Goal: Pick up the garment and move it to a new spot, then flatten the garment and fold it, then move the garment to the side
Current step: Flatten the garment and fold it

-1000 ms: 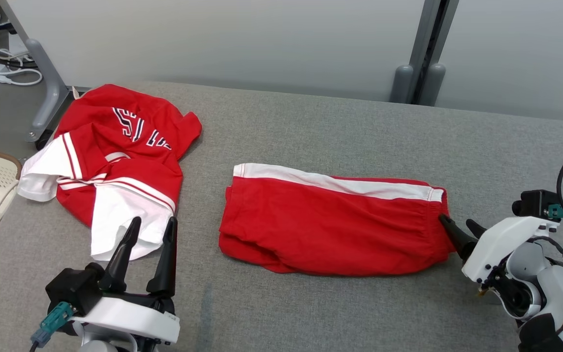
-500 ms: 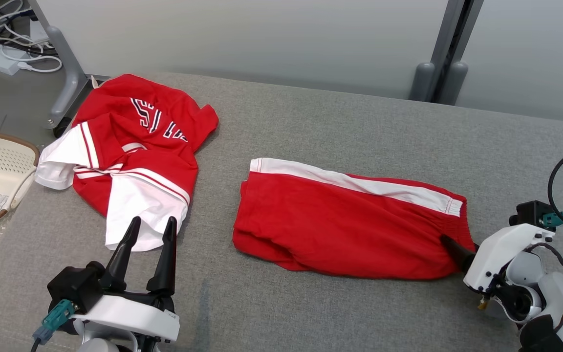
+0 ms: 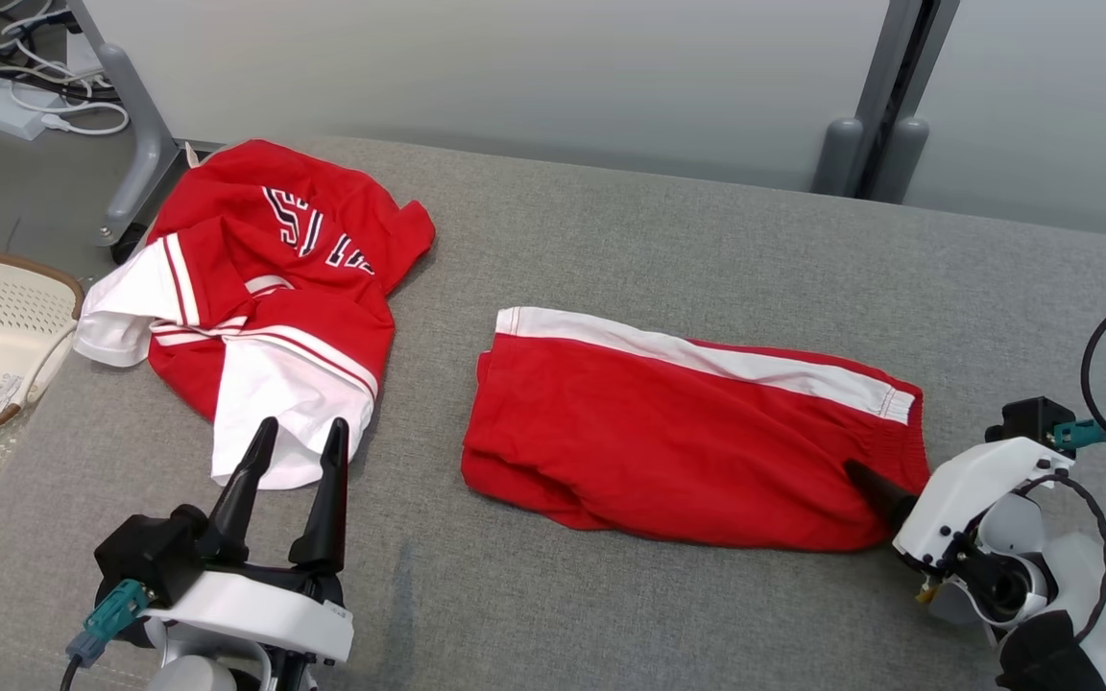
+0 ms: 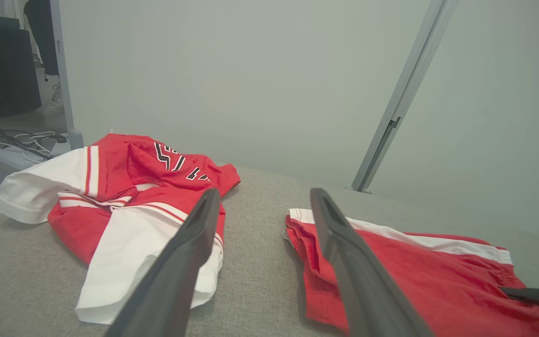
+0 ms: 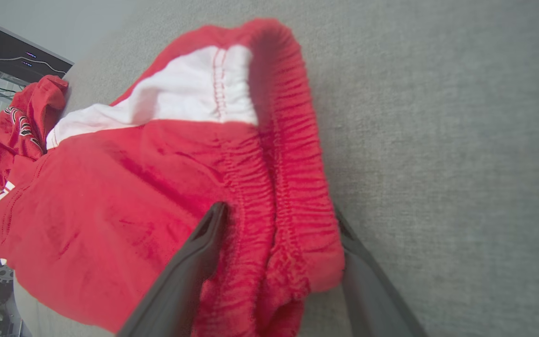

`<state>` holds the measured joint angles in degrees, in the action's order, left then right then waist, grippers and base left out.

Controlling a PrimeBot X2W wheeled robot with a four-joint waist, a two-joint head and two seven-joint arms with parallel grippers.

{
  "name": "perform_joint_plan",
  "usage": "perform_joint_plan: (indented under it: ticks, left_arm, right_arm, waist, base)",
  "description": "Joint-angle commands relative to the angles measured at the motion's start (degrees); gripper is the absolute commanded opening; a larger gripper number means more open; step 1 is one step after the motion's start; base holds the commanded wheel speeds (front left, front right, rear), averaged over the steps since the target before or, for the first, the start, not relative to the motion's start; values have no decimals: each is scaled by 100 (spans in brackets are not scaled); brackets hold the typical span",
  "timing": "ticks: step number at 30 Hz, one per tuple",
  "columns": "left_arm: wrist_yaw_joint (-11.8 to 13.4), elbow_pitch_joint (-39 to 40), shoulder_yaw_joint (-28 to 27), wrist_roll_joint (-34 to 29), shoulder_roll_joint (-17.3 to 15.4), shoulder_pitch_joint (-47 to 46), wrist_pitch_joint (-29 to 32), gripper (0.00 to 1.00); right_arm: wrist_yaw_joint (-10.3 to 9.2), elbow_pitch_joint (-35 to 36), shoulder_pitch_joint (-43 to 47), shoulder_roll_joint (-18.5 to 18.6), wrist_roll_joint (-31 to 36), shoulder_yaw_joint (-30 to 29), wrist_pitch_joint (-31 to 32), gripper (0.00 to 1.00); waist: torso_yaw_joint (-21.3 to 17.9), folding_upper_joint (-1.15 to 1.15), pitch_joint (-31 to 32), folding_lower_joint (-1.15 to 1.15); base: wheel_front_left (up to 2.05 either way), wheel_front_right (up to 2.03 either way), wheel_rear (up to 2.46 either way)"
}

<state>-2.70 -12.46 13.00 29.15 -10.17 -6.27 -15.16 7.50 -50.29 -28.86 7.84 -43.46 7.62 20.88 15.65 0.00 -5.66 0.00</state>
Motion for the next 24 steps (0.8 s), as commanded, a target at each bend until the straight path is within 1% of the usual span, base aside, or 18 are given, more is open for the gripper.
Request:
perform_joint_plan:
  ticks: [1, 2, 3, 5, 6, 13, 20, 24]
  left_arm:
    - [-14, -3, -14, -44, -12, -78, -12, 100]
    - [-18, -7, -10, -49, -10, -89, -12, 100]
    - [-24, -11, -7, -41, -12, -101, -12, 100]
    - [-34, -20, 4, -42, -18, -109, -12, 100]
    - [-34, -20, 9, -48, -17, -113, -12, 100]
    - [-35, -19, -3, -54, 25, -75, -12, 100]
    - [-44, -5, -17, -77, 13, -67, -12, 100]
    - [-54, -16, 7, -81, 25, -43, -12, 100]
  right_arm:
    - [0, -83, 67, -74, -52, 46, 24, 100]
    - [0, -97, 31, -84, -66, 58, 17, 88]
    - [0, -111, 2, -94, -91, 69, -14, 55]
    - [0, -155, -33, -100, -108, 83, -70, 29]
    - [0, -180, -60, -96, -128, 90, -99, 0]
    - [0, -67, -103, 36, -357, 137, -293, 0]
    - [1, 161, -136, 392, -523, 341, -71, 0]
    - [1, 347, -130, 659, -551, 388, -15, 0]
  waist:
    - [3, 0, -3, 0]
    - [8, 0, -6, 0]
    - [14, 0, -9, 0]
    - [27, 0, -5, 0]
    - [36, 0, -7, 0]
    - [3, 0, -23, 0]
    - [-259, 0, -55, 0]
    - [-444, 0, -62, 0]
  base:
    - [0, 0, 0]
    - [0, 0, 0]
    - [0, 0, 0]
    - [0, 0, 0]
    - [0, 0, 0]
    - [0, 0, 0]
    - [0, 0, 0]
    - [0, 0, 0]
